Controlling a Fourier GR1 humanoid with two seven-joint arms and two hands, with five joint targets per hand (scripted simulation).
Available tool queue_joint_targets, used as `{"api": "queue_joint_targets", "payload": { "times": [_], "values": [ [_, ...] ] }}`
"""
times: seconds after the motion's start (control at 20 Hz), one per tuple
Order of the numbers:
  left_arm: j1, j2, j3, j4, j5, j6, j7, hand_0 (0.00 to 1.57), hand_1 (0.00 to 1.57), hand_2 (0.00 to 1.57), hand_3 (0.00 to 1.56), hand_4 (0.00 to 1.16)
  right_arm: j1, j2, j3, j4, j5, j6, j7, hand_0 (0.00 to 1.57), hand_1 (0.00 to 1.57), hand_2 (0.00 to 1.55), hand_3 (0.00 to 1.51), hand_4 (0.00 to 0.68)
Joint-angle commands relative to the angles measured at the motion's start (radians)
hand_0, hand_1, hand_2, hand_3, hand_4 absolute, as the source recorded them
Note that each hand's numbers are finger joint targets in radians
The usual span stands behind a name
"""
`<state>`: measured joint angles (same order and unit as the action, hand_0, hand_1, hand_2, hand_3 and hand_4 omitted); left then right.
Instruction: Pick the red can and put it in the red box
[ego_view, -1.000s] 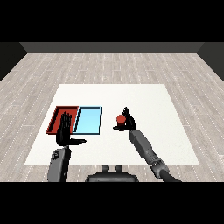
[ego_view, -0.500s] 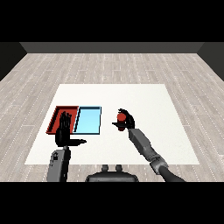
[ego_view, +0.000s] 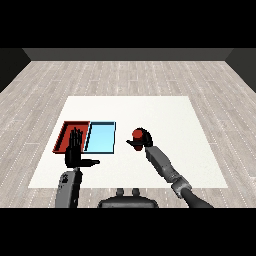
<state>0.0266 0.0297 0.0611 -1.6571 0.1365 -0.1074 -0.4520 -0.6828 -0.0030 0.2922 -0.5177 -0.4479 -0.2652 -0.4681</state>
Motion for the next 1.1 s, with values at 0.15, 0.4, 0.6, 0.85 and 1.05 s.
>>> {"api": "queue_joint_targets", "payload": {
  "times": [0.15, 0.4, 0.6, 0.85, 1.05],
  "values": [
    [0.060, 0.020, 0.008, 0.008, 0.005, -0.028, -0.049, 0.00, 0.00, 0.00, 0.00, 0.00, -0.050, 0.000, -0.050, 0.067, 0.047, 0.023, 0.024, 1.53, 1.53, 1.47, 1.41, 0.546],
    [0.002, -0.003, 0.013, 0.067, 0.003, -0.004, -0.074, 0.00, 0.00, 0.00, 0.00, 0.00, -0.002, 0.003, 0.006, -0.047, 0.032, -0.047, -0.001, 1.53, 1.53, 1.47, 1.40, 0.578],
    [-0.082, 0.005, 0.014, 0.125, -0.006, 0.003, -0.048, 0.00, 0.00, 0.00, 0.00, 0.00, -0.004, 0.003, 0.041, -0.176, 0.012, -0.132, 0.040, 1.54, 1.54, 1.47, 1.38, 0.586],
    [0.041, -0.001, -0.027, 0.012, -0.007, -0.023, -0.036, 0.00, 0.00, 0.00, 0.00, 0.00, 0.062, -0.054, -0.009, -0.283, 0.077, -0.066, 0.033, 1.54, 1.54, 1.46, 1.38, 0.582],
    [-0.028, -0.013, -0.047, -0.017, -0.049, 0.047, 0.056, 0.00, 0.00, 0.00, 0.00, 0.00, 0.177, -0.056, 0.045, -0.543, 0.128, -0.153, 0.123, 1.52, 1.52, 1.46, 1.38, 0.608]
  ]
}}
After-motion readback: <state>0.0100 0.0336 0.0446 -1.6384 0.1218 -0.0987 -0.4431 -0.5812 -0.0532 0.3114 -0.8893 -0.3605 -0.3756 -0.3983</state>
